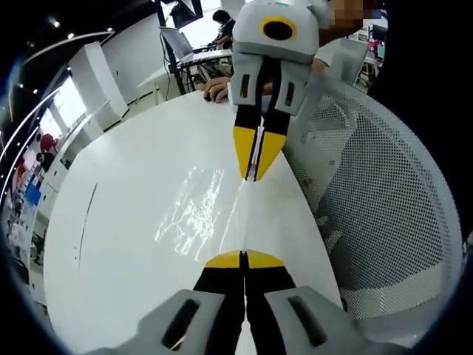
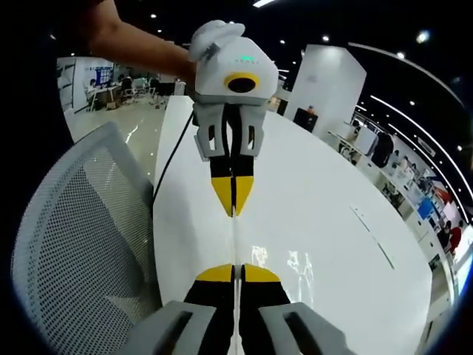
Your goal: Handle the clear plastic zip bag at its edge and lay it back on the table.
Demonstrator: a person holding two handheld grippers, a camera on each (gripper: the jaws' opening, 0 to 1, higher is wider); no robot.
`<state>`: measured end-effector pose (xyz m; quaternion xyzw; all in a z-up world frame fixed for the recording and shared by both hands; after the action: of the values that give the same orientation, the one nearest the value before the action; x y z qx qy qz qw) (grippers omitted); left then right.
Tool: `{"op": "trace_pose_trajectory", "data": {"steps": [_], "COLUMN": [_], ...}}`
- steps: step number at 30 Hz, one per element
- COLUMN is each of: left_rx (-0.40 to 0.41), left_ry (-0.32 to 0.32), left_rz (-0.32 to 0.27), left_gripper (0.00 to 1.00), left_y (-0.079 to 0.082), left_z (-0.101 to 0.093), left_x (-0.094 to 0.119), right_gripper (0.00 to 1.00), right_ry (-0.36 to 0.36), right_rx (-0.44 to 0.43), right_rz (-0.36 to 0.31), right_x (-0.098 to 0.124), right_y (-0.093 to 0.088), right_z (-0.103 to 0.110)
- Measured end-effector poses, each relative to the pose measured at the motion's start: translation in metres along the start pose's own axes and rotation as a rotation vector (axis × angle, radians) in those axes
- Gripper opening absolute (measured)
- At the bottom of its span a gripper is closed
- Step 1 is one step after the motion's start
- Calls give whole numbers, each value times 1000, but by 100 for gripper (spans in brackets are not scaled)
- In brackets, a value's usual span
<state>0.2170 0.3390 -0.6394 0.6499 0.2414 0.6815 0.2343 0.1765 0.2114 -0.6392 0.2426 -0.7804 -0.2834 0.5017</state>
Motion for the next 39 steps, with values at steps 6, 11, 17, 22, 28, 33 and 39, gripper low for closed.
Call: {"op": "trace_pose_trajectory", "data": {"steps": [6, 11, 17, 22, 28, 33, 39], "left_rx": [4, 1, -71, -98, -94, -102, -104], "left_ry": [3, 10, -6, 3, 0, 5, 0], "left_rz": [-5, -7, 3, 16, -4, -2, 0], "left_gripper": [0, 0, 0, 0, 1, 0, 0], "left_y": [1, 1, 4, 7, 15, 16, 14], "left_z": [0, 0, -1, -1, -2, -2, -4], "left_x": [0, 0, 0, -1, -2, -4, -6], "right_gripper": [0, 0, 0, 0, 0, 0, 0], "right_ry": [-5, -8, -5, 3, 9, 10, 12], "right_rx": [-2, -8, -3, 15, 22, 19, 18], "right_rz": [-3, -7, 8, 19, 15, 12, 16], "right_x": [1, 2, 1, 2, -2, -4, -5], "right_y": [0, -1, -1, -2, 2, 3, 3], "right_z": [0, 0, -3, -3, -2, -1, -1]}}
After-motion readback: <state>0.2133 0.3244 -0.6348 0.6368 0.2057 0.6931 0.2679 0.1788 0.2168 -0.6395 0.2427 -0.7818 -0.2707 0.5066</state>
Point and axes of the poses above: the point that each gripper's makers call its tool centre point, and the gripper's own axes: x roughly backward along the fingers, z roughly to its left, y roughly out of its top, the point moved 6 cm from there along x, roughly backward along the fingers, and after that the axes turned 9 degrees about x, right-handed, at the moved point
